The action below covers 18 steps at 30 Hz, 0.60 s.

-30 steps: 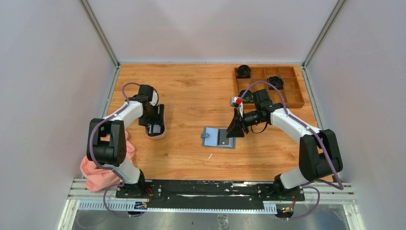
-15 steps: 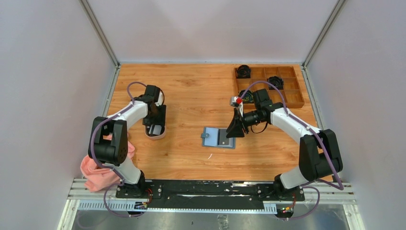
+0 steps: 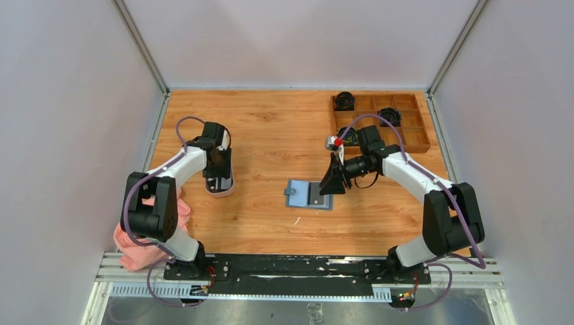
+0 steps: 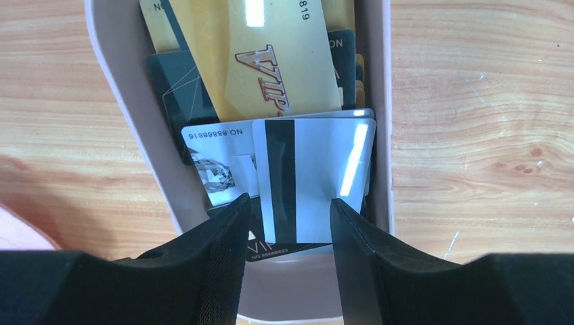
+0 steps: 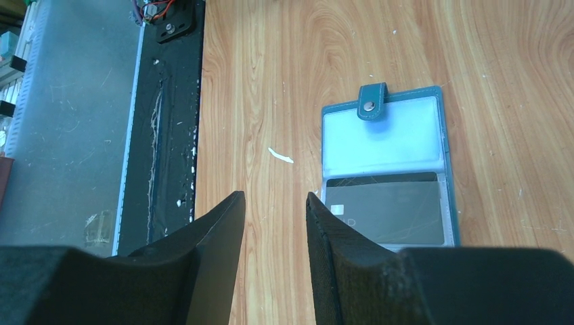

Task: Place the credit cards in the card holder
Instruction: Pick up the credit card from the storage box.

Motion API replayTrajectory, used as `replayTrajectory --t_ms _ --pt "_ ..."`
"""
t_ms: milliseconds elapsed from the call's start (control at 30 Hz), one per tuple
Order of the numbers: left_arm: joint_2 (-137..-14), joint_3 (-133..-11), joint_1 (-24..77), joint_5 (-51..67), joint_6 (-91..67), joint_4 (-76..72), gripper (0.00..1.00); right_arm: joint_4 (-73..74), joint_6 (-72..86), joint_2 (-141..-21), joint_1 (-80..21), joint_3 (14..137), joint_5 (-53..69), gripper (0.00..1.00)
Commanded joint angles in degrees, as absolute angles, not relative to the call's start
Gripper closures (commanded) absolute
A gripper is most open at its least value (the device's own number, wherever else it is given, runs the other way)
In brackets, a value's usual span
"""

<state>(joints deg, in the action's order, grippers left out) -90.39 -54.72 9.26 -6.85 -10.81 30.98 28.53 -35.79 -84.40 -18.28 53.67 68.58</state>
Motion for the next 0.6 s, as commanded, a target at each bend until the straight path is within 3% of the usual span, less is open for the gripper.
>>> replayTrajectory --t_ms 0,200,567 --pt "-86.3 -53.2 9.6 -8.3 -11.1 28.8 0.50 30.1 -36.0 -84.5 -19.4 55.6 70.5 0.58" --pt "-85.4 -52.7 9.3 -7.2 -11.7 28.7 0.49 30.1 -35.1 -85.1 -20.9 56.6 69.7 0.58" --pt "-88.6 -51.0 5.3 2.9 -14.7 26.7 0.40 30.2 -34.9 -86.0 -21.6 56.7 69.5 0.58"
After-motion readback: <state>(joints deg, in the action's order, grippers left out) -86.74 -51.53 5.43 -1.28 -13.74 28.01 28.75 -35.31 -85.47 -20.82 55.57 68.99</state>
